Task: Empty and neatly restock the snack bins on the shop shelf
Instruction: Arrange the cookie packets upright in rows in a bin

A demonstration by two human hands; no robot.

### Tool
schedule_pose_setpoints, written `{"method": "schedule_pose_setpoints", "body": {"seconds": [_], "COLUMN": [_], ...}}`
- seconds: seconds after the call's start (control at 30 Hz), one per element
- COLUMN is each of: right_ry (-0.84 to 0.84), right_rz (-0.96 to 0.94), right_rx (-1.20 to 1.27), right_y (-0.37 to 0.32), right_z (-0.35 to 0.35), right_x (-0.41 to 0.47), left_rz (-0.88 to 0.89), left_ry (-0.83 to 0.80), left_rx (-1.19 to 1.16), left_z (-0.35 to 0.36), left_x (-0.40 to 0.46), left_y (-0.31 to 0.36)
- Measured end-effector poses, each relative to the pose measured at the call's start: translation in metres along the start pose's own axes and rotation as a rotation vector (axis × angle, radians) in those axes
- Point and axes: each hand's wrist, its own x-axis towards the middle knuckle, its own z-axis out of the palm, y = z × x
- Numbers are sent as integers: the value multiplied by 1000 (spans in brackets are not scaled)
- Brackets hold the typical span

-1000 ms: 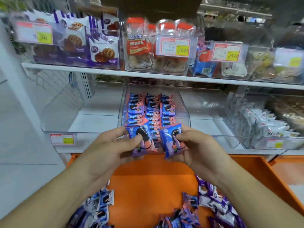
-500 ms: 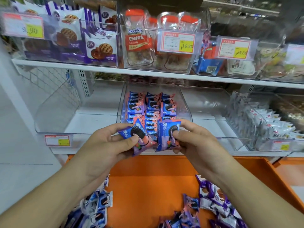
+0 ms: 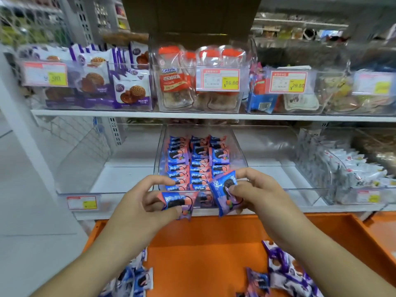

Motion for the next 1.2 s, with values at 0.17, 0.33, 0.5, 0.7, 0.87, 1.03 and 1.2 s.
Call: {"method": "schedule_pose_setpoints", "body": {"seconds": [0.17,0.33,0.5,0.7,0.87,1.03,1.2], "right_ry": [85,125,131,186,151,116,158], "right_rz": [-71,-76,-125,-100,-87,-83,-135], "right_rx": [-100,-154,-189,-82,-85,-169,-235], "right_y": [0,5,14,26,32,32,33], "right_z": [-20,-40,-52,-67,-68,-64,-64], "right_x": [25,47,56,68,72,68,70], "left_rz": [137,260,305,367,370,325,354], "left_ry": [38,101,185,175,243,161,133], "left_rx": [277,514,710,807,1043,1064,953], "left_z": [13,44,70,78,81,81,73], "left_x": [37,116,202,260,269,267,248], "left_y": [-5,-7,-15,-42,-50,-48,-34]}}
